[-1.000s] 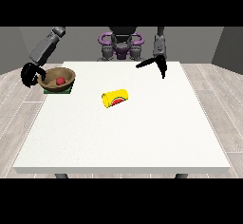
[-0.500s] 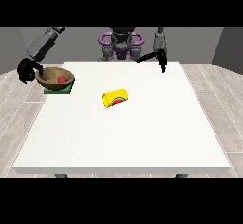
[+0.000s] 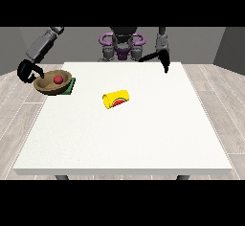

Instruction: Pick the cup and pour the ball into the bowl, then pick the bowl and place it on the pad

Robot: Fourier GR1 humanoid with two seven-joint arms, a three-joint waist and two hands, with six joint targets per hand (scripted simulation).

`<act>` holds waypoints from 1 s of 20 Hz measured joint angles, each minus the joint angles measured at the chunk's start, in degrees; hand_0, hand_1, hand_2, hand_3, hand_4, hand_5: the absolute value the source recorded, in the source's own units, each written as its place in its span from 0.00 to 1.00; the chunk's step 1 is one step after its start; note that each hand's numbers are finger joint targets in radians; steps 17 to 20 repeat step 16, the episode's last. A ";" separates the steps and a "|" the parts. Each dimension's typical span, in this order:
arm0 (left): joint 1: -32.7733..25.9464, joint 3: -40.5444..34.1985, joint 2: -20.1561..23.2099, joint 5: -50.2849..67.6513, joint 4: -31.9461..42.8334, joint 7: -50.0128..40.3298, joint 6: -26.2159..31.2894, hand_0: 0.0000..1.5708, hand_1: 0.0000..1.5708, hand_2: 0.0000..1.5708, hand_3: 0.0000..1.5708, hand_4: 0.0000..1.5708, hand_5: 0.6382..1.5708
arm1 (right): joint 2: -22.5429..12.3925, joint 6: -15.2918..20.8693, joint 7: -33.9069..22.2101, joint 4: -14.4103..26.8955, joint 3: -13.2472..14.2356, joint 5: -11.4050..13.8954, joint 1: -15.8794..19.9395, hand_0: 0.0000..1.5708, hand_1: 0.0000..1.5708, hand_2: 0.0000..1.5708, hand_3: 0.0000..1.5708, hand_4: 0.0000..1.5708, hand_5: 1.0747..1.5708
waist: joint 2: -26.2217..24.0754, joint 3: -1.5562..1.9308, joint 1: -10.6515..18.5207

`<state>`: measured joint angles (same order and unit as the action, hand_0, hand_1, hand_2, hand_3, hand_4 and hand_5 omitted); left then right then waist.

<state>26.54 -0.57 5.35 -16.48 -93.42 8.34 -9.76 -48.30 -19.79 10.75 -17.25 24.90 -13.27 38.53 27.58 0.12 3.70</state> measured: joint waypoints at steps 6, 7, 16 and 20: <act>-1.55 0.38 0.35 -0.16 -4.57 -1.45 0.27 0.00 0.00 0.00 0.00 0.00 0.99 | -3.65 3.35 -0.03 0.57 -0.26 1.58 1.06 0.00 0.00 0.24 0.14 0.00 0.81 | 1.59 -0.02 0.09; -2.19 0.39 0.20 -0.13 -4.25 -1.14 0.22 0.00 0.00 0.00 0.00 0.00 0.99 | -3.94 3.47 -0.41 0.53 -0.36 1.71 1.17 0.00 0.00 0.24 0.13 0.00 0.82 | 1.30 -0.04 0.04; -4.24 0.57 -0.26 0.51 -5.54 -2.21 0.72 0.00 0.00 0.00 0.00 0.00 1.00 | -7.70 0.19 -4.27 0.51 0.02 1.29 3.46 0.00 0.00 0.12 0.18 0.00 0.86 | -1.63 -0.04 -1.00; -4.24 0.57 -0.26 0.51 -5.54 -2.21 0.72 0.00 0.00 0.00 0.00 0.00 1.00 | -7.70 0.19 -4.27 0.51 0.02 1.29 3.46 0.00 0.00 0.12 0.18 0.00 0.86 | -1.63 -0.04 -1.00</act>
